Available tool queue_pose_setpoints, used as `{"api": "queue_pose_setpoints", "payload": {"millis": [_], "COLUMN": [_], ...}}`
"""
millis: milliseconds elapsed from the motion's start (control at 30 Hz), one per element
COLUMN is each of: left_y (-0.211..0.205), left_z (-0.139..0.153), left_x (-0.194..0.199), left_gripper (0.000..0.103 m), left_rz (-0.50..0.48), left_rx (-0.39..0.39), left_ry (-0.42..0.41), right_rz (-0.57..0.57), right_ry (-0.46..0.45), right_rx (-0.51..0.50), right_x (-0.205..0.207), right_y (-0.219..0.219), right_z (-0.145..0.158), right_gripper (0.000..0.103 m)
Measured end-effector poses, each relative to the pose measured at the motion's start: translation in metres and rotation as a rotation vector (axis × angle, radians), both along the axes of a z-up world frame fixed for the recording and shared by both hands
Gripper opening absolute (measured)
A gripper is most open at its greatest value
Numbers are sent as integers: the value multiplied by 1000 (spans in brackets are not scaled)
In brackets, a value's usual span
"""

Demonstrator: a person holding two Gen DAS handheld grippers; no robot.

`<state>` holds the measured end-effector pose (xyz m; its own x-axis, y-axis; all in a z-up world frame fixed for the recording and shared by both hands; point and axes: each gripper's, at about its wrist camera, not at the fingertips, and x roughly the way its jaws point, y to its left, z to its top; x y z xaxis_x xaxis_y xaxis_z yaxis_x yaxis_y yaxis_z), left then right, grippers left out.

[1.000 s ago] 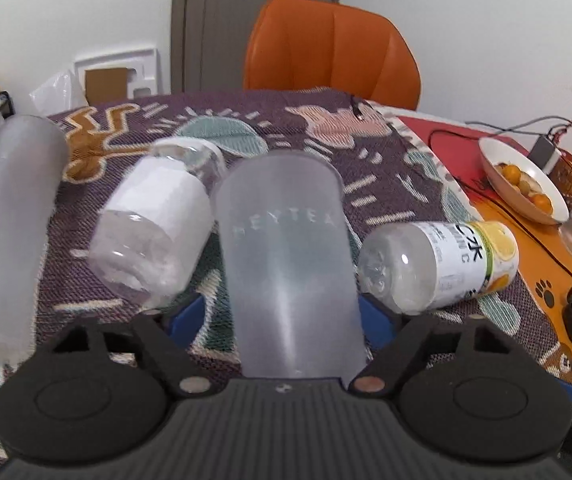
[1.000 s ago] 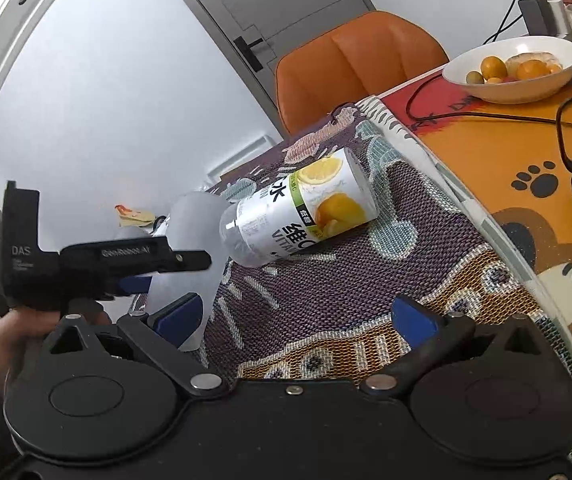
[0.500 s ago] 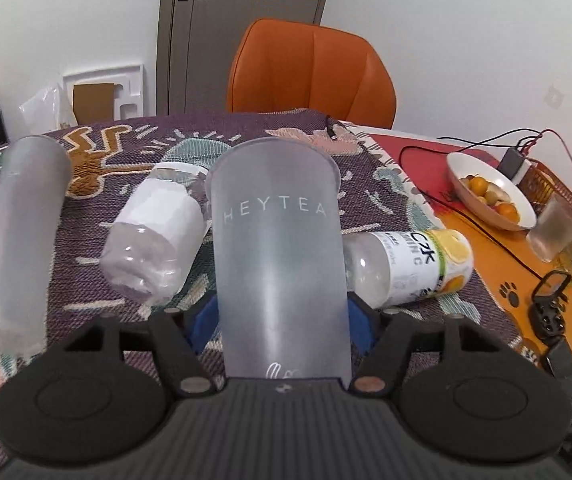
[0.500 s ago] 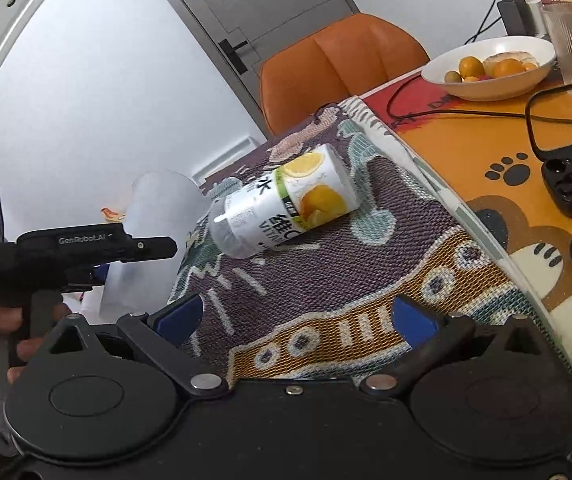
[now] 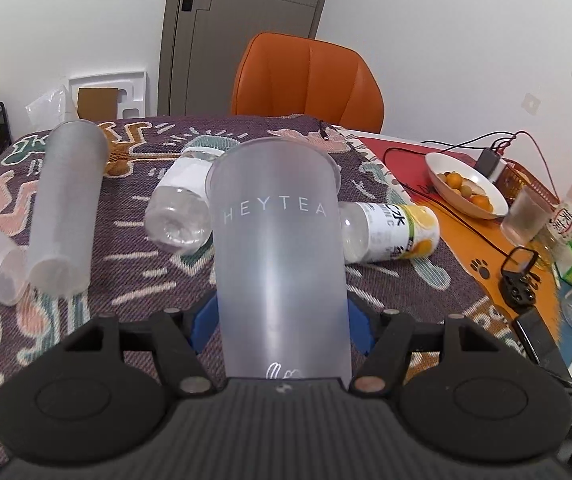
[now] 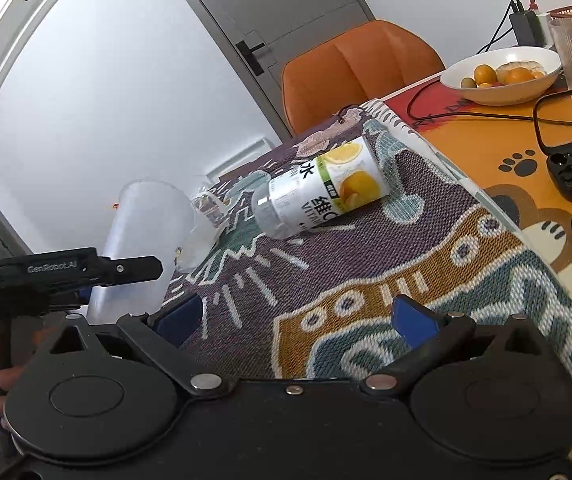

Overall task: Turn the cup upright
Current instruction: 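Lift the cup with the left gripper while the right gripper approaches its rim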

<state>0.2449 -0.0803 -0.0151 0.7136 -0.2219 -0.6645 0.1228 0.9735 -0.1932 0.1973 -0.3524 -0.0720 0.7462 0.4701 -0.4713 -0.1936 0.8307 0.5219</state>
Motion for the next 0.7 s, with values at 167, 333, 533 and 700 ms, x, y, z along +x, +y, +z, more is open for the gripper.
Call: {"api": "queue_pose_setpoints", "payload": {"millis": [167, 333, 533, 700], "left_y": [3, 5, 6, 9], "left_z": [2, 2, -8, -22], "left_x": [-21, -42, -63, -74], "left_gripper": [65, 66, 66, 66], "left_rz": [-1, -1, -16, -22], "left_rx": [3, 13, 32, 43], "left_ry": [-8, -12, 8, 48], "right_rz": [16, 50, 82, 98], "right_ry": [-8, -11, -6, 2], "right_rx": [3, 13, 10, 9], "right_x": [-13, -23, -31, -33], "right_y": [6, 14, 21, 27], "right_z": [1, 1, -1, -3], "right_gripper": [103, 103, 103, 103]}}
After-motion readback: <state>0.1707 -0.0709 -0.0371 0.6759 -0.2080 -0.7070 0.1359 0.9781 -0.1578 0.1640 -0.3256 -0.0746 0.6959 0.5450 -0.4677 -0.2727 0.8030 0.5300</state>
